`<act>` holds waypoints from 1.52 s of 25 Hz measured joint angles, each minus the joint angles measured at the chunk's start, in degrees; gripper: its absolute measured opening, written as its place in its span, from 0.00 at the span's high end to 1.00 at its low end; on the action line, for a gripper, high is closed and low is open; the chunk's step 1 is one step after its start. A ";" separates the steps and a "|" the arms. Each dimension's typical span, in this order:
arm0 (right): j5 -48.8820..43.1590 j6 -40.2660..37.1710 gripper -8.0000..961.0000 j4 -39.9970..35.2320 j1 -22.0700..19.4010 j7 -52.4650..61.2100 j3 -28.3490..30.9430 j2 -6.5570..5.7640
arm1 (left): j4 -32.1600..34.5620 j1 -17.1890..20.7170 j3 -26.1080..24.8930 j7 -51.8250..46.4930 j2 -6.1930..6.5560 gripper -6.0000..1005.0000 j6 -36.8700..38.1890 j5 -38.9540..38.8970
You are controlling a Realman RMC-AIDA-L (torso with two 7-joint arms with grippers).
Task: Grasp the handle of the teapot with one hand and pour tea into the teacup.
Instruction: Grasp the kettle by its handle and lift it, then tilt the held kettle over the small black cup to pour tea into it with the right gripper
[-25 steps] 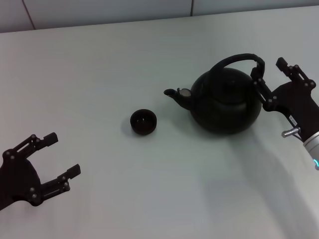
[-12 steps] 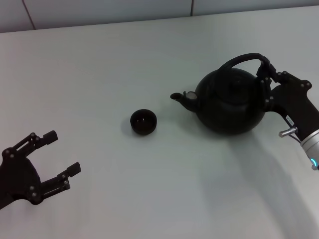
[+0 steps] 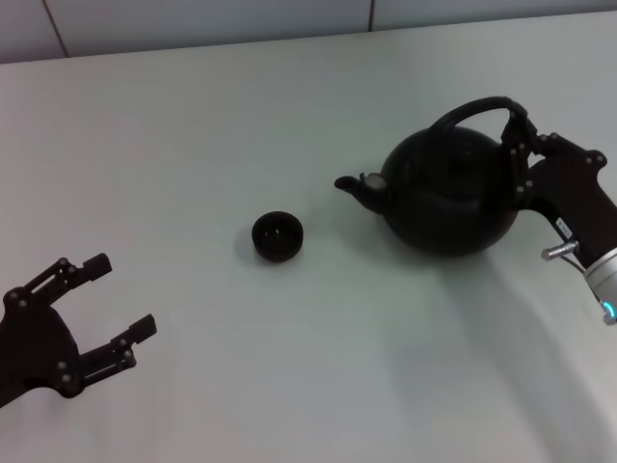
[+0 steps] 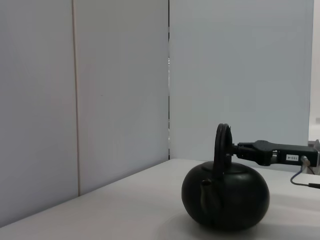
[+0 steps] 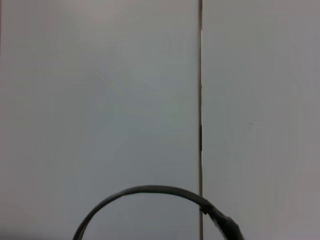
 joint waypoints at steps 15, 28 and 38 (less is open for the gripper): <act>-0.52 2.34 0.91 -6.20 6.20 9.51 -0.66 -0.24 | -0.49 -0.75 0.00 0.03 -0.37 0.15 -0.32 -0.36; -23.14 6.61 0.91 -24.25 16.48 34.81 -1.61 -0.82 | -1.80 -0.76 0.00 0.67 -0.27 0.15 -0.30 -1.88; -24.35 8.27 0.91 -27.83 18.70 35.22 -6.83 -0.63 | -2.99 -0.92 0.00 1.43 -0.29 0.15 -0.36 -2.71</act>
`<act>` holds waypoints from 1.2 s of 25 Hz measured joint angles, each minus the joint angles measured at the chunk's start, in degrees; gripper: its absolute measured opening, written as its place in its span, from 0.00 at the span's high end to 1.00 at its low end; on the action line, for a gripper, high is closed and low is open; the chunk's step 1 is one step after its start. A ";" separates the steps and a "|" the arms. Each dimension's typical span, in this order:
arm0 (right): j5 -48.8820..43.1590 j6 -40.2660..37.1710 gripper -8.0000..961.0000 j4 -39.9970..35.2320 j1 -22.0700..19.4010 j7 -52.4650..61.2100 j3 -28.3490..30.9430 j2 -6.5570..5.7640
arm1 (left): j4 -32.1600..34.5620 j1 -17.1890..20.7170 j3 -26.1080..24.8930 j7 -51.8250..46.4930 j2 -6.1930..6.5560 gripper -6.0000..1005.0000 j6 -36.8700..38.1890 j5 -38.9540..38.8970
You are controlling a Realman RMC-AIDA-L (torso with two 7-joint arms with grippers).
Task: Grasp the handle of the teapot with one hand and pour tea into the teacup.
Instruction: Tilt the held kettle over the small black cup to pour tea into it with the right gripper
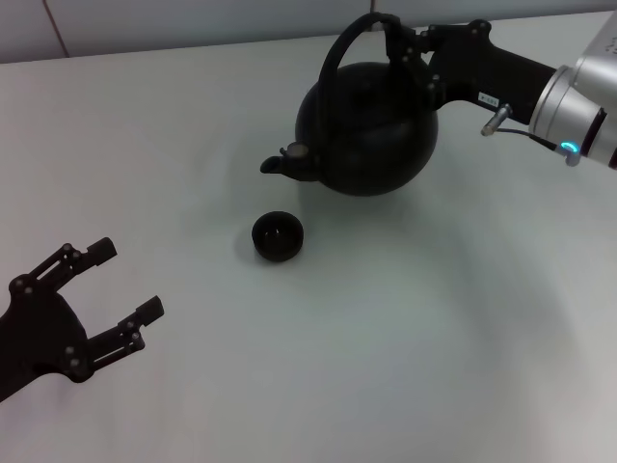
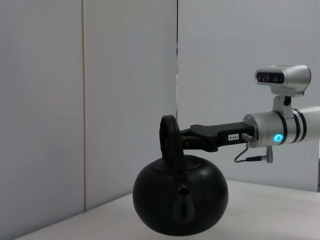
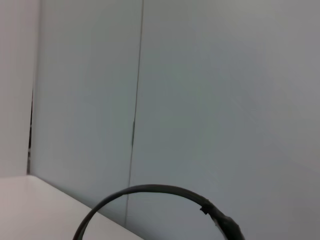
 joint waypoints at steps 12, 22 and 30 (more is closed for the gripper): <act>0.09 -0.54 0.91 -5.37 -0.49 -7.12 -6.29 0.08 | -0.03 -0.01 0.00 0.00 0.03 0.15 -0.21 -0.07; 0.21 -0.76 0.91 -9.00 0.12 -10.42 -11.00 0.28 | -0.03 -0.01 0.00 -0.01 0.13 0.15 -0.21 -0.61; 0.29 -1.29 0.91 -10.22 0.19 -13.38 -12.29 0.38 | -0.03 -0.31 0.02 -0.02 0.14 0.15 -0.21 -0.68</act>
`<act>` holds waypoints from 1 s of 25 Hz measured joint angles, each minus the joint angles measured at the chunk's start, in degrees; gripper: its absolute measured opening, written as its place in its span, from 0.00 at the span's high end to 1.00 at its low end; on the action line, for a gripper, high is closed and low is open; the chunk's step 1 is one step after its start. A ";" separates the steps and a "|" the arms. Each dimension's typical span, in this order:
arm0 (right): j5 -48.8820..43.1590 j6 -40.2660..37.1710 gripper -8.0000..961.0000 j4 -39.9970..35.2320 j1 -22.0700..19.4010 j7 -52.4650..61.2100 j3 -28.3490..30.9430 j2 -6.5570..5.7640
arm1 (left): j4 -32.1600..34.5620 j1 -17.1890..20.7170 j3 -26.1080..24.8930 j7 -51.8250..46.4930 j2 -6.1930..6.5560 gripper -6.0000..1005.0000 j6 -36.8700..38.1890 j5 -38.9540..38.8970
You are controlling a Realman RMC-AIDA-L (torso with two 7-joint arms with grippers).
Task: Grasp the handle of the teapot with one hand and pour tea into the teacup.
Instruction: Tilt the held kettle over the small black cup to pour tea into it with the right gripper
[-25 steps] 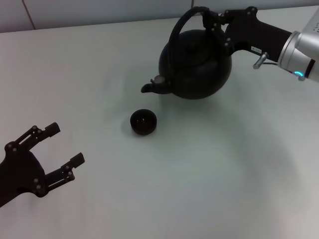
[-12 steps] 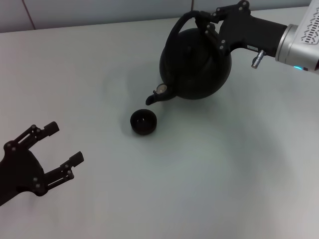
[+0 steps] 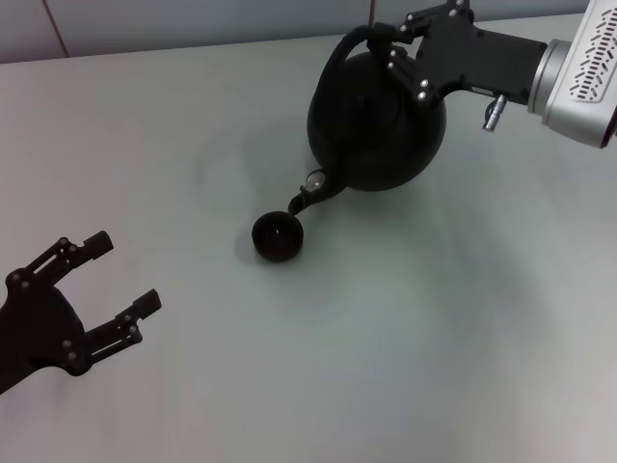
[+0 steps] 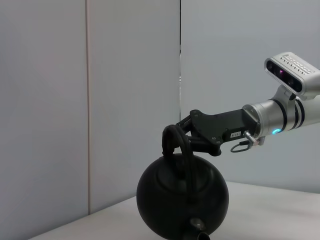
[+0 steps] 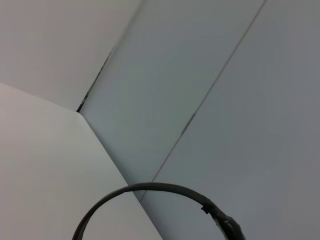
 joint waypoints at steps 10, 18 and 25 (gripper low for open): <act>1.84 0.24 0.91 -1.01 0.03 -4.17 -2.42 0.25 | 0.00 -0.06 0.42 -0.11 -0.05 0.15 -0.64 0.17; 2.30 0.57 0.91 -0.40 0.86 -6.74 -4.00 0.46 | 0.00 -0.06 0.65 -0.21 -0.11 0.15 -1.34 0.38; 2.98 1.19 0.91 -0.38 1.30 -7.23 -4.45 0.46 | -0.06 -0.05 0.68 -0.41 -0.22 0.15 -1.45 0.45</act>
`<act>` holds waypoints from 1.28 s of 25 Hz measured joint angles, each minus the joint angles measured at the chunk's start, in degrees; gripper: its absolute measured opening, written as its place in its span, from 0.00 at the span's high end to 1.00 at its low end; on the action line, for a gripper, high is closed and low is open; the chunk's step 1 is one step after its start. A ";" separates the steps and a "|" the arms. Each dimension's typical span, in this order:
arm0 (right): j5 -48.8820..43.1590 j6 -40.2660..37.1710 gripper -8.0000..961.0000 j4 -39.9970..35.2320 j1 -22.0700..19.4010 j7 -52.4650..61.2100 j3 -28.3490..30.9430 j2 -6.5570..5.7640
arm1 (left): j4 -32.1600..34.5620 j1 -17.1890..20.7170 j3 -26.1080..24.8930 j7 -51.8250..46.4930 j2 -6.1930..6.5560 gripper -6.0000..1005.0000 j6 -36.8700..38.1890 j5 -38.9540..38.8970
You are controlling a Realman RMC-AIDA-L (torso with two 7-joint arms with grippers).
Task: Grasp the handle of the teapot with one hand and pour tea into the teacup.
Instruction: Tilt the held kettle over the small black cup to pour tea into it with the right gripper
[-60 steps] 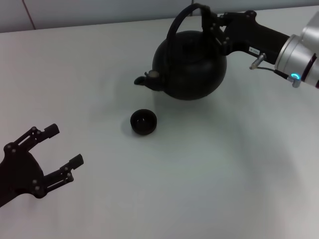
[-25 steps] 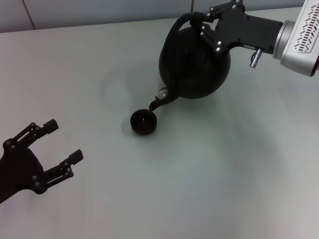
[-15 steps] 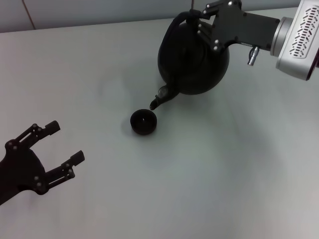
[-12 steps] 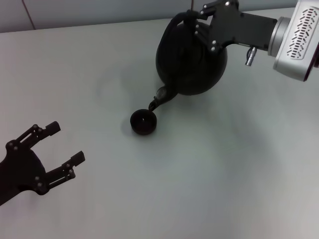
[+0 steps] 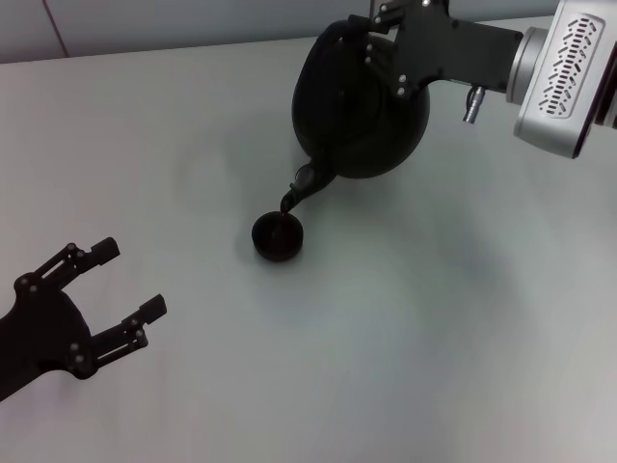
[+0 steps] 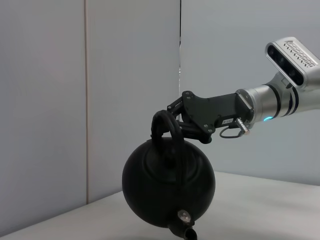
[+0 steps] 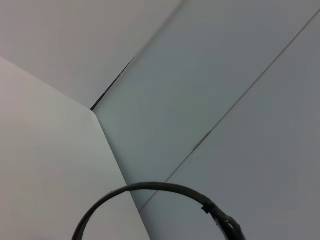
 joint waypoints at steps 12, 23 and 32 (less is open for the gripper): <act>0.67 1.55 0.91 -0.19 -1.24 11.90 -0.78 0.04 | -0.03 0.05 0.00 -0.12 0.05 0.15 0.27 -0.21; 7.31 1.61 0.91 -0.24 -5.81 26.43 -0.60 -0.18 | 0.06 0.03 0.00 -0.21 0.21 0.15 0.46 -0.26; 14.11 1.07 0.91 1.41 -10.49 28.62 -0.60 -0.24 | 0.07 -0.25 0.00 -0.21 0.20 0.15 0.49 -0.07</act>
